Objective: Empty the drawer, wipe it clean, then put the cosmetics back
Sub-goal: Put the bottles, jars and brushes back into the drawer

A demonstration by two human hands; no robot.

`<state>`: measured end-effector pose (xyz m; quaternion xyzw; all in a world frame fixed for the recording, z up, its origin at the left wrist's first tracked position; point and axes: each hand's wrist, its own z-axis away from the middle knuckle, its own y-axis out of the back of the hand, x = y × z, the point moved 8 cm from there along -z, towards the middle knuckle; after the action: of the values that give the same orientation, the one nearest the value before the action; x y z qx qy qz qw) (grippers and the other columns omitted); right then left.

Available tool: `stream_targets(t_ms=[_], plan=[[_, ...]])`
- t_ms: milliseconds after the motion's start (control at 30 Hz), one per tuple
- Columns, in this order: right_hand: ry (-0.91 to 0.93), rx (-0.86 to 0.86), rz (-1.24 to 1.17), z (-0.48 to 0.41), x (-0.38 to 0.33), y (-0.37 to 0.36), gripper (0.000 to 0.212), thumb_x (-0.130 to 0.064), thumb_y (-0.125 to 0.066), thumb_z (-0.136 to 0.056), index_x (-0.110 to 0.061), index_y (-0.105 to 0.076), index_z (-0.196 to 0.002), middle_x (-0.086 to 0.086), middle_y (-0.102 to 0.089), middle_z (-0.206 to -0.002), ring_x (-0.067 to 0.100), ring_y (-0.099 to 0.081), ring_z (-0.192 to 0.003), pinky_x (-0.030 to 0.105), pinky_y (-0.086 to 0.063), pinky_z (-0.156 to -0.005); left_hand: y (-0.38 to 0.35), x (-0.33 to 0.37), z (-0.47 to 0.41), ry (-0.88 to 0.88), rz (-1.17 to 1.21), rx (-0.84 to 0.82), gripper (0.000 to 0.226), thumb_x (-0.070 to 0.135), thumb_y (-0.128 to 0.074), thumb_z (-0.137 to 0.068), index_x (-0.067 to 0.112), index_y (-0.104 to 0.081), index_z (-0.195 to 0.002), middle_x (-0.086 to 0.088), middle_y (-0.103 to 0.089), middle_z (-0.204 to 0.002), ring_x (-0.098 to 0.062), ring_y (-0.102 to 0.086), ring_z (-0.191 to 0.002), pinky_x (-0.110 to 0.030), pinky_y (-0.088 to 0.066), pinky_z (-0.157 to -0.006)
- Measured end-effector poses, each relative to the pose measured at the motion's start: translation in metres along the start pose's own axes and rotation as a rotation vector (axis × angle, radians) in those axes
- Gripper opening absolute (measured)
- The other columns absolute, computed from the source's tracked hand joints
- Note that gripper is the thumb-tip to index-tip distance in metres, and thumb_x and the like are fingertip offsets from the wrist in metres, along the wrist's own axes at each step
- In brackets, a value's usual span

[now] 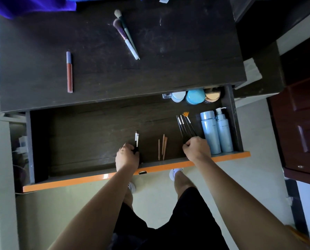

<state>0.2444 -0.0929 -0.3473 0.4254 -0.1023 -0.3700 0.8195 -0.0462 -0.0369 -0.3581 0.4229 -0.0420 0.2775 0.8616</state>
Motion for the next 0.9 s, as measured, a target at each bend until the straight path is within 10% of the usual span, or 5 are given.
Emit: stream_targets(t_ms=[267, 533, 900], plan=[[-0.056, -0.03, 0.04, 0.001, 0.005, 0.026, 0.022, -0.034, -0.063, -0.09, -0.015, -0.071, -0.081, 0.002, -0.067, -0.076, 0.022, -0.066, -0.075, 0.028, -0.051, -0.062, 0.032, 0.008, 0.007, -0.002, -0.07, -0.026, 0.035, 0.036, -0.066, -0.086, 0.018, -0.059, -0.116, -0.007, -0.059, -0.116, -0.028, -0.057, -0.108, -0.034, -0.046, -0.083], [0.399, 0.244, -0.32, -0.011, -0.151, 0.111, 0.021, -0.033, -0.063, -0.091, -0.021, -0.068, -0.109, -0.001, -0.066, -0.104, 0.02, -0.065, -0.095, 0.036, -0.054, -0.081, 0.165, 0.07, -0.023, -0.318, -0.087, 0.407, 0.048, 0.038, -0.06, -0.09, 0.019, -0.053, -0.133, -0.01, -0.043, -0.14, -0.033, -0.037, -0.129, -0.046, -0.037, -0.103], [0.384, 0.341, -0.184, -0.092, -0.297, 0.148, 0.059, -0.054, -0.048, -0.095, -0.018, -0.044, -0.142, 0.013, -0.046, -0.133, 0.032, -0.044, -0.124, 0.042, -0.041, -0.1, 0.198, 0.102, -0.1, -0.364, -0.416, 0.343, 0.065, 0.056, -0.039, -0.093, 0.027, -0.03, -0.15, -0.002, -0.02, -0.16, -0.028, -0.021, -0.141, -0.05, -0.019, -0.113]])
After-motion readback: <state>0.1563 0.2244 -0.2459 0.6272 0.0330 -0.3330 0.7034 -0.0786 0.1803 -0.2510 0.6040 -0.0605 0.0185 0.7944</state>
